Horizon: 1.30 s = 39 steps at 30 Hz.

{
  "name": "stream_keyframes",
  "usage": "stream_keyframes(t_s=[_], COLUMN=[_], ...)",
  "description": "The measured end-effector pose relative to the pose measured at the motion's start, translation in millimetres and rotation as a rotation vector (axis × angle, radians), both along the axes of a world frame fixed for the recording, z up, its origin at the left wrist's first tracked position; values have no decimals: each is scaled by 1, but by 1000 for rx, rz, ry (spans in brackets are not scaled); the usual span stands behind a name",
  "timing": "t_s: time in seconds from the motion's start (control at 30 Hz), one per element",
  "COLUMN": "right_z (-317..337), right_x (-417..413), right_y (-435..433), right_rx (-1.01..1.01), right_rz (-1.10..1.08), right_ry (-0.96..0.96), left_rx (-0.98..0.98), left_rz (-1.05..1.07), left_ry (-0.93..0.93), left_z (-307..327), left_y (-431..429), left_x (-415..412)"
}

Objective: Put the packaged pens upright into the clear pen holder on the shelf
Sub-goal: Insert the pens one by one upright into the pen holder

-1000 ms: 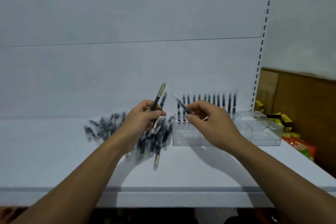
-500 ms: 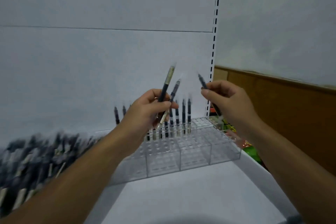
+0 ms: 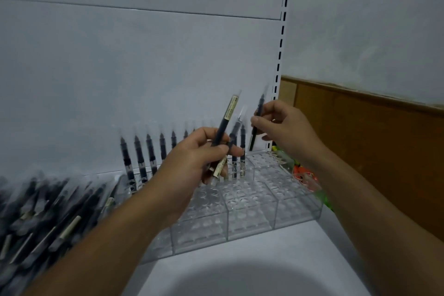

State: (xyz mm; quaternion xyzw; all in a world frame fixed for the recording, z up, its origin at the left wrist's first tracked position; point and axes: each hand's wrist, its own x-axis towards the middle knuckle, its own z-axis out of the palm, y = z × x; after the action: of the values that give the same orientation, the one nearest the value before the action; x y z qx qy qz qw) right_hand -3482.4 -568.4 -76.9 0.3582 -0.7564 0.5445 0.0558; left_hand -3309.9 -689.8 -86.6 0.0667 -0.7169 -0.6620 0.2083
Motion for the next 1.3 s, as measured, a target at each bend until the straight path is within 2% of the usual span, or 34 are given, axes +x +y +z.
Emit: stream_keyframes(t_s=[0.17,0.3,0.5,0.6,0.77,1.2,1.3], right_z=[-3,-10,-10,-8,-6,-9,-6], right_x=[1,4,2,2,-1,-2,1], right_y=[4,3,9,18,25,9,12], right_rx=[91,371,566,580,591,601,687], right_rz=[-34,8,94,281,370,281,194], right_ry=[102,131,93,-72,-99,-51,22], left_rx=[-11,-12,-4,-13,-20,-37,-54], left_rz=[3,-2,17,11,17,22,17], left_ry=[2,4,17,12,7,-12,-26], left_z=[-1,0,0,0,0,1,1], left_y=[0,1,1,1,2,3,3], left_x=[0,1,4,4,3,3,3])
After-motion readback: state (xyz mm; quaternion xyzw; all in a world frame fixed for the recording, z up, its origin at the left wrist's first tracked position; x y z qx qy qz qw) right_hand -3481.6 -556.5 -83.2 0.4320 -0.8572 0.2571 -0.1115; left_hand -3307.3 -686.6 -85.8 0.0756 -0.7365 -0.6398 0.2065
